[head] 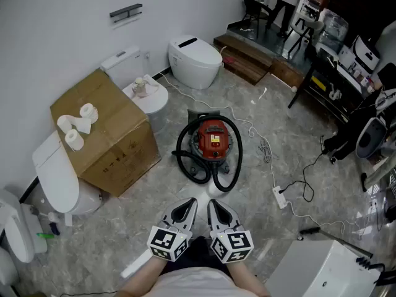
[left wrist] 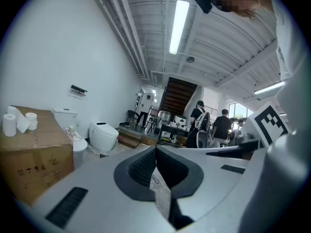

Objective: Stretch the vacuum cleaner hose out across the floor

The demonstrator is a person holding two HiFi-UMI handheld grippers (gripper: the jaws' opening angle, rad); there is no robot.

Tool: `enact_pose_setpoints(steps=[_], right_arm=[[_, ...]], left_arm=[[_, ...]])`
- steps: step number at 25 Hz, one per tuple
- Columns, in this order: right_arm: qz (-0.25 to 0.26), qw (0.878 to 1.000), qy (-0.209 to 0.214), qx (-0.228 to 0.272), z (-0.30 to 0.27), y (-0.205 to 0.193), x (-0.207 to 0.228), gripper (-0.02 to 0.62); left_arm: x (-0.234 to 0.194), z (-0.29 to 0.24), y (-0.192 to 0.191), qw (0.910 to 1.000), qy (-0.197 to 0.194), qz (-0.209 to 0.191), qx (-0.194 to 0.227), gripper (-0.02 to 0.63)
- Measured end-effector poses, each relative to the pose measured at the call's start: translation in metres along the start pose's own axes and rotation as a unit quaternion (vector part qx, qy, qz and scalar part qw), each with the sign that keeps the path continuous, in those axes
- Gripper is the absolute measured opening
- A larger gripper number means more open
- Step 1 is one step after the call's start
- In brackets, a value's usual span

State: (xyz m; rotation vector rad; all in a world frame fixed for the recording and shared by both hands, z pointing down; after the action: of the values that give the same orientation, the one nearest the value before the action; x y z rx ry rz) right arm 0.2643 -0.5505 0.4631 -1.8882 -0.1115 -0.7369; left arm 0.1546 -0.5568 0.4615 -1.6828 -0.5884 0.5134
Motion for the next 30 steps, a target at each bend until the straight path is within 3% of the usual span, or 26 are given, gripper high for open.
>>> enact_pose_setpoints(steps=[13,30], right_arm=[[0.012,1.0,0.026,-0.003,-0.006,-0.003,-0.008,0.015],[0.0,1.0,-0.005,-0.002,-0.039,-0.024,0.013,0.017]], left_arm=[[-0.01,0.001,-0.007,0.9997,0.022,-0.001,-0.008,0.008],[-0.053,0.004,-0.039,0.9994,-0.003,-0.007,-0.033,0.008]])
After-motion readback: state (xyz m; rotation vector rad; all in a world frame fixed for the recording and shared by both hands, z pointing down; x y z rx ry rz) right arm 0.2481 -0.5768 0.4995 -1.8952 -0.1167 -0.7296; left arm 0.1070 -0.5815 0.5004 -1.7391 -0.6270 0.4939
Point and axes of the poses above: the fingertips, and each gripper's own axes: z backward along the fingers, x to its right, y out of its top, the point moved 5 cm from there along z, backward along the fingers, and after that the axes turned 15 degrees about -z, right-handed, at the moved point
